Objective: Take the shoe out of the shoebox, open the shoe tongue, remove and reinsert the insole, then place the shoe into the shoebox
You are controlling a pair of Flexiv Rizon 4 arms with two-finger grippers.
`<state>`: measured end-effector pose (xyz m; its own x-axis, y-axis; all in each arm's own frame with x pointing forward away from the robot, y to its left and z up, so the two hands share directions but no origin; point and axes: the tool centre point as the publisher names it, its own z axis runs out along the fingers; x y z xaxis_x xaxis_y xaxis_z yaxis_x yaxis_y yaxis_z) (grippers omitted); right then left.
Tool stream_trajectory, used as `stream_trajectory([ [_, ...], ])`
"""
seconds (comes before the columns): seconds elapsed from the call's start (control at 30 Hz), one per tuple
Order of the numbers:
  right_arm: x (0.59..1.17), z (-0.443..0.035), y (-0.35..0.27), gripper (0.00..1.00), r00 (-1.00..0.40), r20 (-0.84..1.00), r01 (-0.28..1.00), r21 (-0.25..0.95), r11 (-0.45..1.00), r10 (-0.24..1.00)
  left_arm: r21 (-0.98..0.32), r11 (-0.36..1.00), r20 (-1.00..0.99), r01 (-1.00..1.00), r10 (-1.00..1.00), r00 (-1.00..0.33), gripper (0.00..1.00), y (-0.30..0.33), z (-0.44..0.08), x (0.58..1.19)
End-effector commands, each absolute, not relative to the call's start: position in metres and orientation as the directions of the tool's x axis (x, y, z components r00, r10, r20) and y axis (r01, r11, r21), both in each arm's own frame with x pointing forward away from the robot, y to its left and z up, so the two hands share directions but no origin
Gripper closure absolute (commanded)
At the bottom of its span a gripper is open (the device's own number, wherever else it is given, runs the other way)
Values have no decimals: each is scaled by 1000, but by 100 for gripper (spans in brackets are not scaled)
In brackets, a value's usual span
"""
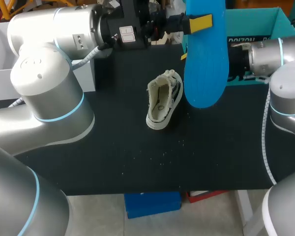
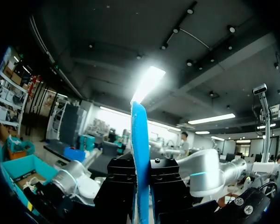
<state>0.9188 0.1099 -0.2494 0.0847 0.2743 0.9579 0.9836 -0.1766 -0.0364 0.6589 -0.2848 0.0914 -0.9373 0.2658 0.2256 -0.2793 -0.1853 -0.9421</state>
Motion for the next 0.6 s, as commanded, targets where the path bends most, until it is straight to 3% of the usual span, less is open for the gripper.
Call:
stream_trajectory([
  [0.03, 915, -254, 110, 0, 71, 984, 981, -40, -188, 165, -942, -186, 225, -279, 265, -938, 100, -286, 91, 659],
  [0.3, 913, -259, 110, 0, 103, 989, 975, -78, -210, 110, -942, -186, 225, -279, 265, -938, 100, -286, 91, 659],
  [0.43, 913, -259, 110, 0, 103, 989, 975, -78, -210, 110, -990, -141, -15, -16, 216, -976, 100, -287, 89, 661],
  [0.5, 913, -259, 110, 0, 103, 989, 975, -78, -210, 110, -991, -55, -127, 119, 168, -978, 100, -287, 81, 660],
  [0.6, 913, -259, 110, 0, 103, 989, 975, -78, -210, 110, -989, 9, -144, 147, 146, -979, 100, -285, 59, 661],
])
